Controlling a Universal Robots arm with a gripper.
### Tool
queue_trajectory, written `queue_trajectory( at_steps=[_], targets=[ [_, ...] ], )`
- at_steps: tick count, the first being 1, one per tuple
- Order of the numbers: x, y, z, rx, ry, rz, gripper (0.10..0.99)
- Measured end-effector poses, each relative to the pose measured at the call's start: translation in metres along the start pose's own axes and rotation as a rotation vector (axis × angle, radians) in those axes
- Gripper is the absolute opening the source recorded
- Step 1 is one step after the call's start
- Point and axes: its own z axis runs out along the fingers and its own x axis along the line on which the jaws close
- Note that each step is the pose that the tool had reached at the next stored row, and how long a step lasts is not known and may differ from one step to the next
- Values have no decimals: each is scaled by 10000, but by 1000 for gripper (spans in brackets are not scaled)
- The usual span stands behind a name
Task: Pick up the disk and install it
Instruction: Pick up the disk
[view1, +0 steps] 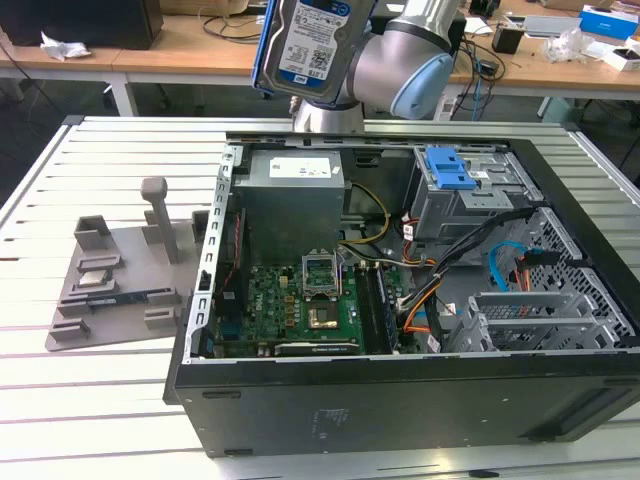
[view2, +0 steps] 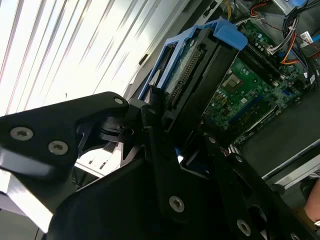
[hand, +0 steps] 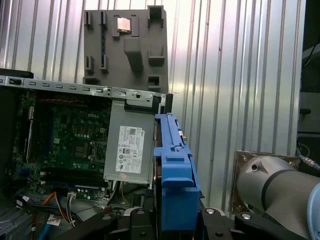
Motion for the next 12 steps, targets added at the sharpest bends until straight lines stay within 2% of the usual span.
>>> queue_trajectory(
  at_steps=[3,5,9,12],
  targets=[
    [7,-83,-4,0,0,1,365],
    [16,-182,-8,-1,0,1,365],
    [29,-315,-14,0,0,-1,365],
    [34,-379,-17,0,-1,0,365]
  ],
)
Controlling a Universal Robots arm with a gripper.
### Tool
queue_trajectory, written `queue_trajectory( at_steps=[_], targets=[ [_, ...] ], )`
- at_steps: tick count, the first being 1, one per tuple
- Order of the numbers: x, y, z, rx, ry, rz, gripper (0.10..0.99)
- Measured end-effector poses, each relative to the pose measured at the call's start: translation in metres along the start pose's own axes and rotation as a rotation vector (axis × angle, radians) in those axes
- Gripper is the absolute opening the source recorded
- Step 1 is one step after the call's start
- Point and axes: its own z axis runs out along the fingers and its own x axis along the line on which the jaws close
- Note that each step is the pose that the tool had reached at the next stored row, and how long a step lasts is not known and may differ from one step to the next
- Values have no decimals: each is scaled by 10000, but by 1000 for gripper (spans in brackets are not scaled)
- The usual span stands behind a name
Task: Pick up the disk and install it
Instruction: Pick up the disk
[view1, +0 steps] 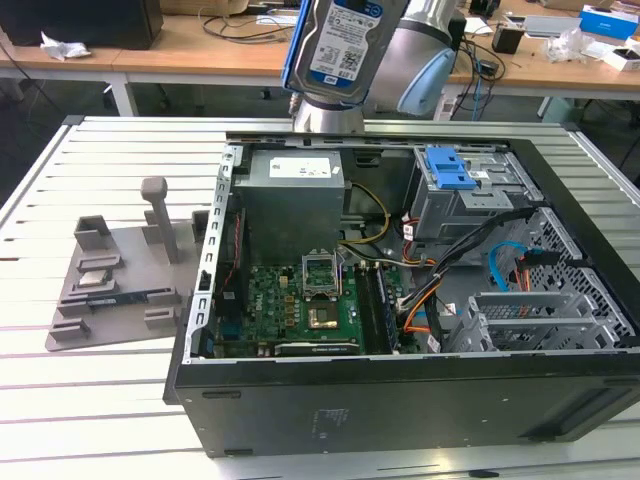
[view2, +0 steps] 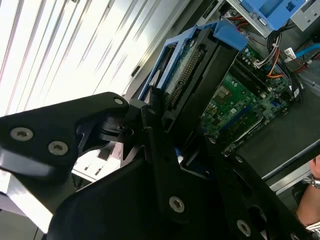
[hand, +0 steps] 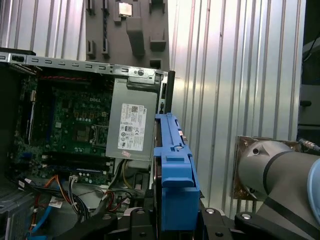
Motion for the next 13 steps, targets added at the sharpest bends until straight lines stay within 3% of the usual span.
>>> queue_trajectory(
  at_steps=[3,6,13],
  targets=[
    [7,-72,-3,0,0,1,365],
    [23,-252,-12,-1,1,0,365],
    [39,-435,-20,-1,0,-1,365]
  ],
)
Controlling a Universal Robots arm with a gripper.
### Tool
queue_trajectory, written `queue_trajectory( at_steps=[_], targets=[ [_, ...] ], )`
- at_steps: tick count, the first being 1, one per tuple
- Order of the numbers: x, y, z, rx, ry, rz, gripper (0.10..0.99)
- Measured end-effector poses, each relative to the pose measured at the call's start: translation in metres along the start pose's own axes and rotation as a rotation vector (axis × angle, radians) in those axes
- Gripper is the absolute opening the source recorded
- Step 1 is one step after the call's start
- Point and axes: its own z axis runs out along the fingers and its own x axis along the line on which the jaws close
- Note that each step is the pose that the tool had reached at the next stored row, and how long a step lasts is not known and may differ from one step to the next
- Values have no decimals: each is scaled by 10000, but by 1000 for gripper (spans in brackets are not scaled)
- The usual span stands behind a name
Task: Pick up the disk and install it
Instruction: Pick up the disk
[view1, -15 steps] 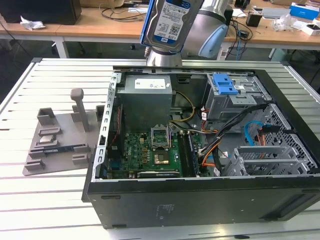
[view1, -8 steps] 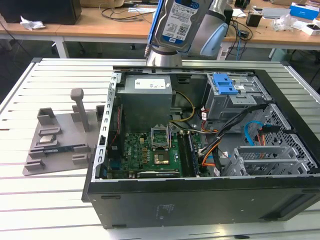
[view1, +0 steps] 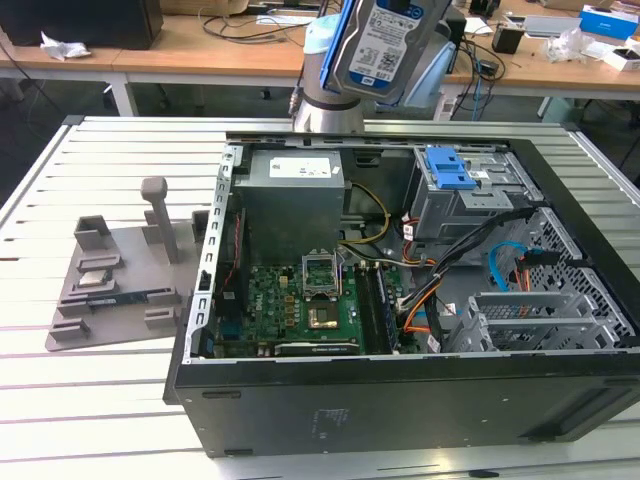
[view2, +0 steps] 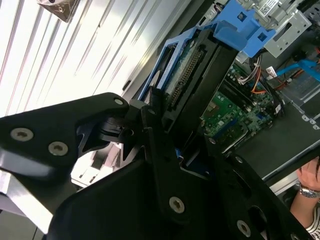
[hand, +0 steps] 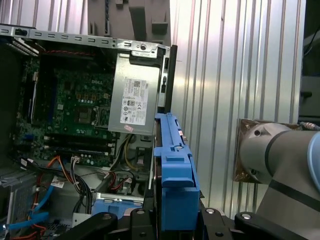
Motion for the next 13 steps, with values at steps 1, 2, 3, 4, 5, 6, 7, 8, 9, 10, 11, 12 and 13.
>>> queue_trajectory(
  at_steps=[1,2,3,4,5,6,7,8,9,10,11,12,13],
  targets=[
    [1,-17,-1,0,0,1,365],
    [2,-27,-1,0,1,1,365],
    [3,-34,-2,0,1,1,365],
    [3,-34,-2,0,0,1,365],
    [3,-34,-2,0,1,2,365],
    [3,-34,-2,0,1,2,365],
    [4,-34,-1,0,-1,2,365],
    [8,-34,-1,1,-1,0,365],
    [16,-33,-3,0,2,0,365],
    [28,-32,-2,0,1,1,365],
    [38,-31,-2,0,1,1,365],
    [54,-29,-2,0,0,1,365],
    [64,-29,-2,0,1,1,365]
  ],
)
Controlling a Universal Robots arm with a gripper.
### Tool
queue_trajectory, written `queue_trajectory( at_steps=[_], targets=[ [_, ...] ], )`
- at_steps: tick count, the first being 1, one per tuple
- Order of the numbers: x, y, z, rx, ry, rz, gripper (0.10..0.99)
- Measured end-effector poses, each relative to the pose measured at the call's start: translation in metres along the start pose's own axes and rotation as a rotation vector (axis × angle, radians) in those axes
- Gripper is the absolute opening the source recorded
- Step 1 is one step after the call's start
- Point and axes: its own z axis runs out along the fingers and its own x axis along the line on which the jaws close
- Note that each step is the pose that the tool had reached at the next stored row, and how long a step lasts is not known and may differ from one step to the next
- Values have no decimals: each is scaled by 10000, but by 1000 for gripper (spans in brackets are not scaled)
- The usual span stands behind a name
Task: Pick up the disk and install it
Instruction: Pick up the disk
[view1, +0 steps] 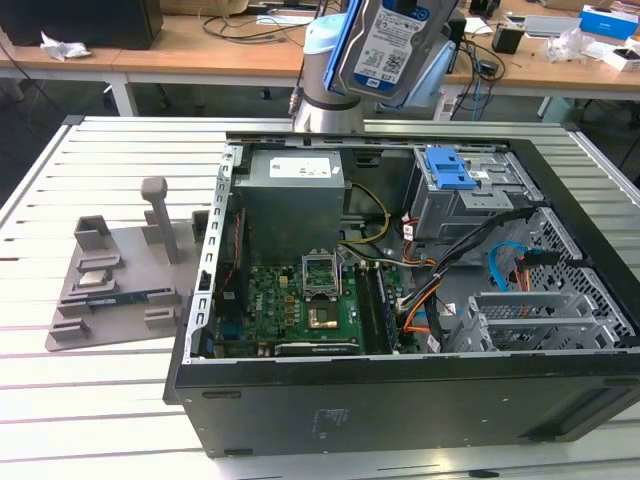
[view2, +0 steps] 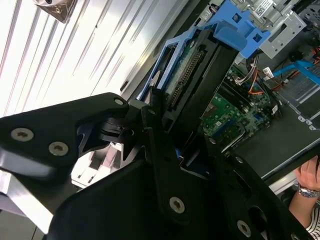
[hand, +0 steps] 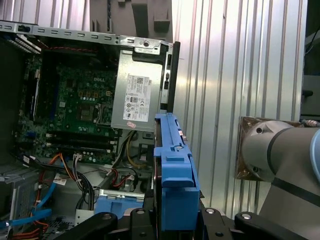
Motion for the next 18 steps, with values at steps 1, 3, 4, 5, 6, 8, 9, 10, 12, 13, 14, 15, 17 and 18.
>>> queue_trajectory(
  at_steps=[1,3,4,5,6,8,9,10,12,13,14,15,17,18],
  targets=[
    [12,1,0,0,0,0,365],
    [48,5,0,0,0,0,365],
    [57,6,0,0,-1,1,365],
    [67,7,0,0,0,2,365],
    [82,11,0,0,-1,8,365],
    [98,14,3,2,-6,54,365],
    [100,14,3,2,-6,91,365],
    [100,15,3,2,-5,179,365],
    [101,15,5,7,-17,394,365],
    [101,15,6,10,-26,594,365],
    [101,14,6,12,-32,735,365],
    [101,14,6,14,-37,843,365],
    [101,14,6,15,-38,852,365],
    [101,14,6,14,-38,852,365]
  ],
)
